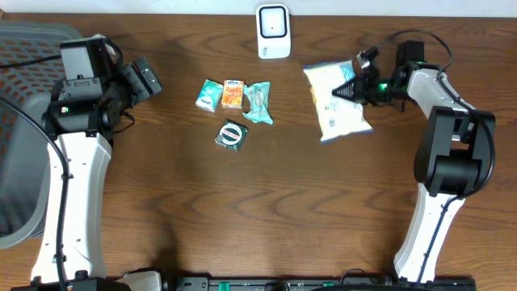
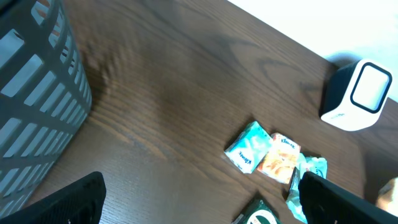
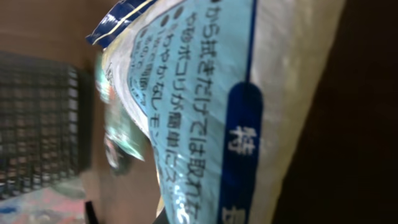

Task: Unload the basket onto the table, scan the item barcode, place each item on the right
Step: 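Carry the yellow-white bag up to the scanner window with the right gripper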

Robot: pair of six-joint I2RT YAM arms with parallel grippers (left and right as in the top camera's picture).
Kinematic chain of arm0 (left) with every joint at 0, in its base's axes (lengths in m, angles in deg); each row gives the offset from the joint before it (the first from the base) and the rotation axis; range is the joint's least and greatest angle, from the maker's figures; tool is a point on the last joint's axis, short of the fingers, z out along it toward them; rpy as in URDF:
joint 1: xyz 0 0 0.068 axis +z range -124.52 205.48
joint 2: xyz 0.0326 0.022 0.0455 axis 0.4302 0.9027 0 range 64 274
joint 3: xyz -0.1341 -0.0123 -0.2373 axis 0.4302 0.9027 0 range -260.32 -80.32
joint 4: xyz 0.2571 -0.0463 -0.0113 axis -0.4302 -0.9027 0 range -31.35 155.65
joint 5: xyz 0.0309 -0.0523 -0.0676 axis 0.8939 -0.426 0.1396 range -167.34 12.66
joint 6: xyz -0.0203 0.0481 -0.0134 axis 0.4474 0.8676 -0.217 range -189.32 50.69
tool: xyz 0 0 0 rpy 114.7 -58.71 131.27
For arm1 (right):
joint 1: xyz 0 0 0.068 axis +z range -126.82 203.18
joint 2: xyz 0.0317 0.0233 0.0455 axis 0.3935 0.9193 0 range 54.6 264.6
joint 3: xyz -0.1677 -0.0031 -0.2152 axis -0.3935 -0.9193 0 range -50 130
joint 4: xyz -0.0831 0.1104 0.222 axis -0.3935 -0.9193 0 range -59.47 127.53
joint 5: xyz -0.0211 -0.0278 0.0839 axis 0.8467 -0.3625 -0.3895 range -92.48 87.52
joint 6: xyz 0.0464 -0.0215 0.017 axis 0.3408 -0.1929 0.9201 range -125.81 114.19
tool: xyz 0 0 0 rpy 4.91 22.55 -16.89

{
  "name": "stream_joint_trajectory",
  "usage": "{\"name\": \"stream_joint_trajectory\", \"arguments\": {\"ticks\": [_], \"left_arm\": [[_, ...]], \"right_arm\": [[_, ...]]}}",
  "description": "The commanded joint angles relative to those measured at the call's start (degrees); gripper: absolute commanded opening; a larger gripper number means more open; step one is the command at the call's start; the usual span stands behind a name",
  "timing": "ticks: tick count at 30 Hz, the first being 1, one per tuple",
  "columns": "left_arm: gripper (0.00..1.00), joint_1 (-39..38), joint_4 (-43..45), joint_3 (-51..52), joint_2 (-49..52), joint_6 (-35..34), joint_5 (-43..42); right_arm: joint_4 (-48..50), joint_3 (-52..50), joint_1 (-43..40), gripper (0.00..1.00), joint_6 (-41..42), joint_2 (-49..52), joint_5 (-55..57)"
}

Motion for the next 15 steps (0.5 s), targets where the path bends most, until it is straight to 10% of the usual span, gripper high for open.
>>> {"name": "stream_joint_trajectory", "arguments": {"ticks": [1,8,15], "left_arm": [[0.98,0.1,-0.1,-0.2,0.2,0.2,0.8],[0.98,0.1,-0.1,-0.2,0.2,0.2,0.8],[0.98,0.1,-0.1,-0.2,0.2,0.2,0.8]], "right_arm": [[5.6,0.5,-0.2,0.01,9.0,-7.3,-9.2],[27.7,0.5,2.6,0.01,24.9,-16.0,-9.0],[50.4,0.5,8.8,0.02,57.7,-18.9,0.6]]}}
